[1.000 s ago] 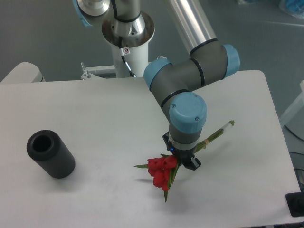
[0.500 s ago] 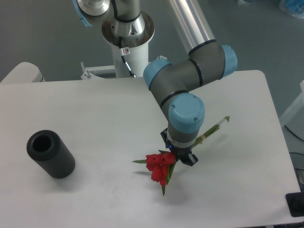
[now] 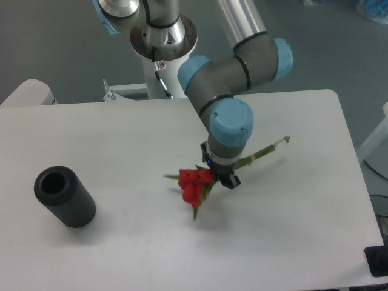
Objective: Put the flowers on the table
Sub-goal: 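Move the held tulips toward the black vase and lower them onto the table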
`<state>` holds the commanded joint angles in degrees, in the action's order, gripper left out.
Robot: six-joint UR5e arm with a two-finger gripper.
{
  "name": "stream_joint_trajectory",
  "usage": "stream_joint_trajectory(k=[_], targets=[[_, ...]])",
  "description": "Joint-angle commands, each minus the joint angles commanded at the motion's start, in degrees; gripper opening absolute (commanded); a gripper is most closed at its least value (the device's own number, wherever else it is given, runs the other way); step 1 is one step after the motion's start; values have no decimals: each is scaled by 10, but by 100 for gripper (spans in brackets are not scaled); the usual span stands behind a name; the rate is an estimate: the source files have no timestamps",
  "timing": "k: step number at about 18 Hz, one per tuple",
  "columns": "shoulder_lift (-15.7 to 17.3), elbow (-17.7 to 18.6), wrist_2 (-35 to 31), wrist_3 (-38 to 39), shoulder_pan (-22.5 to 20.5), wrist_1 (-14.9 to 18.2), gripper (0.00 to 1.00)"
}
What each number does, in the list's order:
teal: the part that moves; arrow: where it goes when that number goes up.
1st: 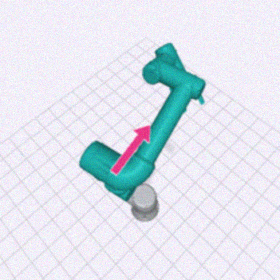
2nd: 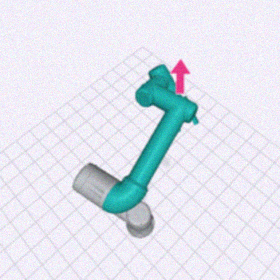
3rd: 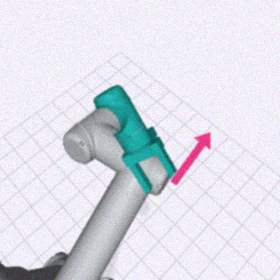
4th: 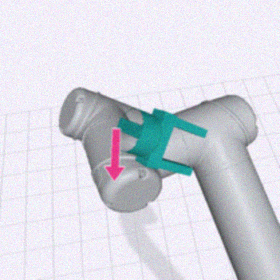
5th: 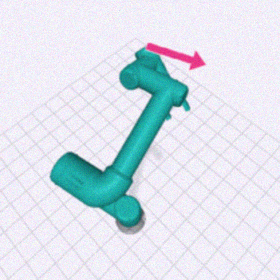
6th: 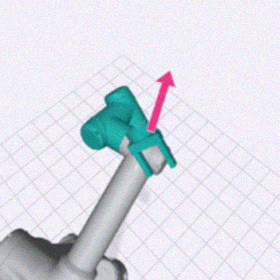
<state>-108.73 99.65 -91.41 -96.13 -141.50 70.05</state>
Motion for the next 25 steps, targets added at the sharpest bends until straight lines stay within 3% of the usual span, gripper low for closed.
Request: stream_joint_trajectory(k=[6,9,12,15,16,17,18,25], targets=[[42,66,6,-43,14,-4,15],[46,82,7,-44,30,-3,16],[64,112,16,-47,36,-3,22],[67,120,39,-49,39,-4,42],[67,120,40,-49,39,-4,56],[67,121,44,-47,38,-3,84],[67,121,50,-46,37,-3,100],[70,113,57,-48,31,-4,100]])
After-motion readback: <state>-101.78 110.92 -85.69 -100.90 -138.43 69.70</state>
